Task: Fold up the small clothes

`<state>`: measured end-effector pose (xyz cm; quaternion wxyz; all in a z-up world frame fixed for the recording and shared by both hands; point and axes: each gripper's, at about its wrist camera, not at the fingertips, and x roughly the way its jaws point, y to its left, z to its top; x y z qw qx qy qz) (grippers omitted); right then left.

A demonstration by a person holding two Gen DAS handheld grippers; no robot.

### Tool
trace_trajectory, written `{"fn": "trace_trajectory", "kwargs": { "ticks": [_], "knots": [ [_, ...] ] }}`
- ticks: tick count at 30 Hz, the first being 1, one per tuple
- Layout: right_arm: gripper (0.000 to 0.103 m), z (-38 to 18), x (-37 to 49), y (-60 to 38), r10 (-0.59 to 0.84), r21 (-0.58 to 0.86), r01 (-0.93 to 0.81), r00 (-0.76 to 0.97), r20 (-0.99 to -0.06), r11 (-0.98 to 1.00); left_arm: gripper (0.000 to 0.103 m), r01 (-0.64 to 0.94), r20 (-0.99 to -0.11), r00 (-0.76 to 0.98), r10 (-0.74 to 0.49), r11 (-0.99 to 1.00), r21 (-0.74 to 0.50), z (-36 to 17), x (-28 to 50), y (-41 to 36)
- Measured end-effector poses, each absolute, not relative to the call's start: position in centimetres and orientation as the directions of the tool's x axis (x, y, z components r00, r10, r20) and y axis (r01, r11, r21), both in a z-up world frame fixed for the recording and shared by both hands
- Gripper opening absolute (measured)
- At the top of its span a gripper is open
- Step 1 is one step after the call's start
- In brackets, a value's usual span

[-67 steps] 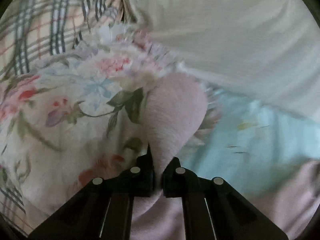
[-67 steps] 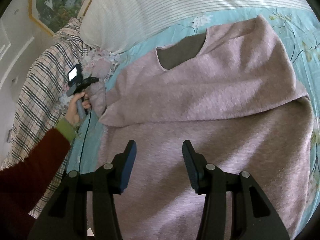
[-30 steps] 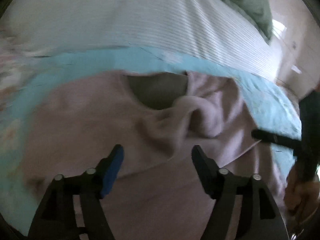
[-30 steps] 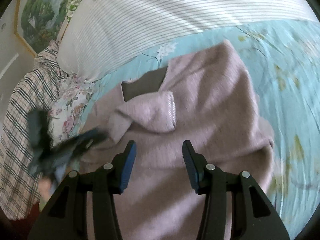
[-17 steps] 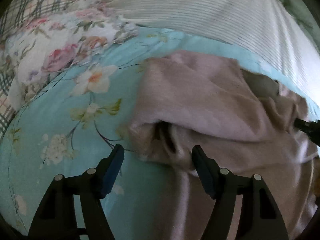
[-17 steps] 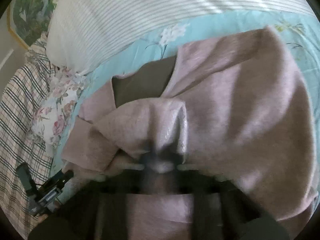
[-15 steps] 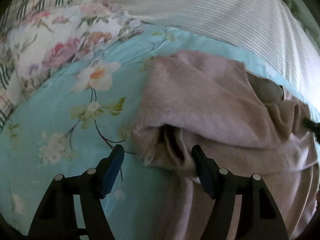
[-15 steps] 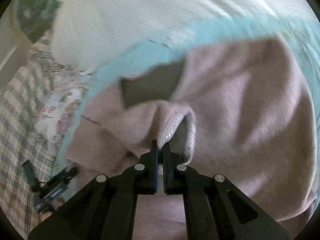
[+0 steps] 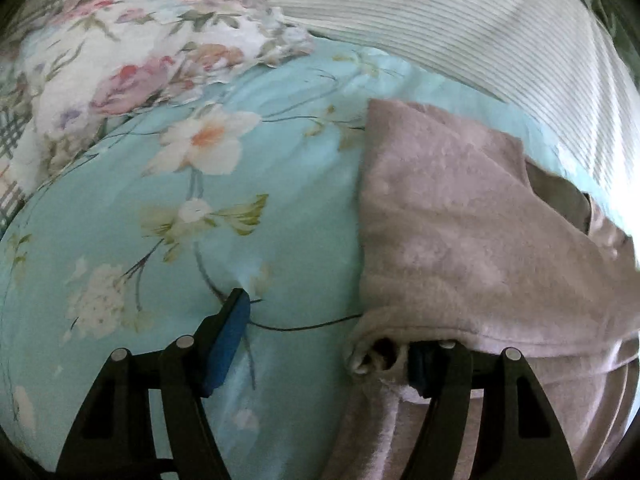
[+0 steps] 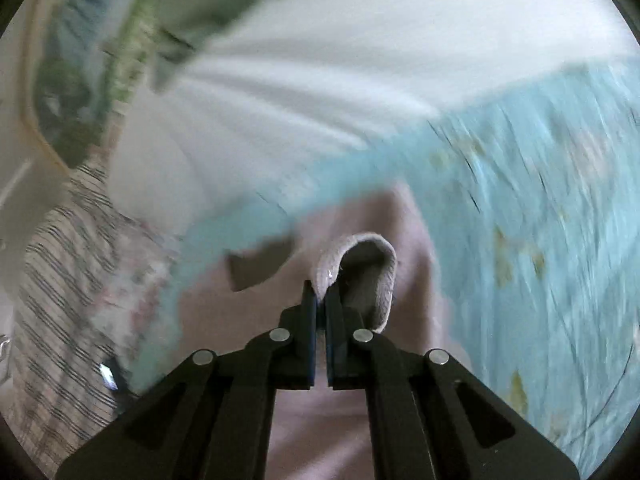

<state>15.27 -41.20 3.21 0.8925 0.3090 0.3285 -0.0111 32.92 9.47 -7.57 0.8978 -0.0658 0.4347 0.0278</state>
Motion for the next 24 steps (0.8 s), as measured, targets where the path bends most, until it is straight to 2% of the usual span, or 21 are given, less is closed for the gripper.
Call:
{"fn": "trace_trajectory", "kwargs": {
  "ticks": [3,8,10,12,13,16,19,21,22,24],
  "knots": [
    [0.004,1.3,14.9,-41.2,0.18,0.54,0.25,0.763,-0.621,0.804,0.07,-0.117,-0.778,0.628,-0.004,0.988,-0.1,-7.5,32.5,9.7],
    [0.004,3.6,14.1,-41.0,0.142,0.518,0.221,0.808,-0.571,0.826,0.07,-0.111,-0.777,0.63,-0.001,0.99,-0.091,-7.4,31.7,9.6],
    [0.005,3.2,14.4,-40.8,0.106,0.468,0.256,0.779,-0.617,0.846,0.07,-0.118,-0.777,0.63,-0.006,0.988,-0.104,-7.4,31.5,9.7],
    [0.012,1.8,15.5,-40.3,0.076,0.384,0.304,0.691,-0.719,0.872,0.07,-0.125,-0.776,0.63,-0.014,0.985,-0.119,-7.4,31.5,10.0],
    [0.012,1.5,15.4,-40.1,0.017,0.33,0.348,0.665,-0.747,0.878,0.07,-0.125,-0.778,0.628,-0.021,0.984,-0.128,-7.5,31.5,10.1],
    [0.012,3.0,13.6,-39.9,-0.076,0.316,0.386,0.728,-0.682,0.867,0.07,-0.125,-0.78,0.625,-0.031,0.982,-0.139,-7.5,31.5,10.2],
    [0.013,4.1,14.2,-38.2,-0.002,0.365,0.288,0.786,-0.618,0.885,0.071,-0.127,-0.784,0.62,-0.02,0.984,-0.125,-7.5,31.6,10.0],
    [0.021,2.9,16.6,-36.9,0.139,0.41,0.196,0.741,-0.656,0.891,0.071,-0.128,-0.785,0.619,-0.023,0.983,-0.129,-7.5,31.6,10.0],
    [0.021,1.6,17.9,-36.5,0.151,0.396,0.204,0.697,-0.701,0.895,0.072,-0.126,-0.787,0.616,-0.029,0.983,-0.135,-7.5,31.7,10.2],
    [0.021,-0.4,19.0,-36.9,0.042,0.285,0.301,0.618,-0.785,0.91,0.072,-0.114,-0.792,0.608,-0.054,0.981,-0.155,-7.4,31.8,10.6]
  ]
}}
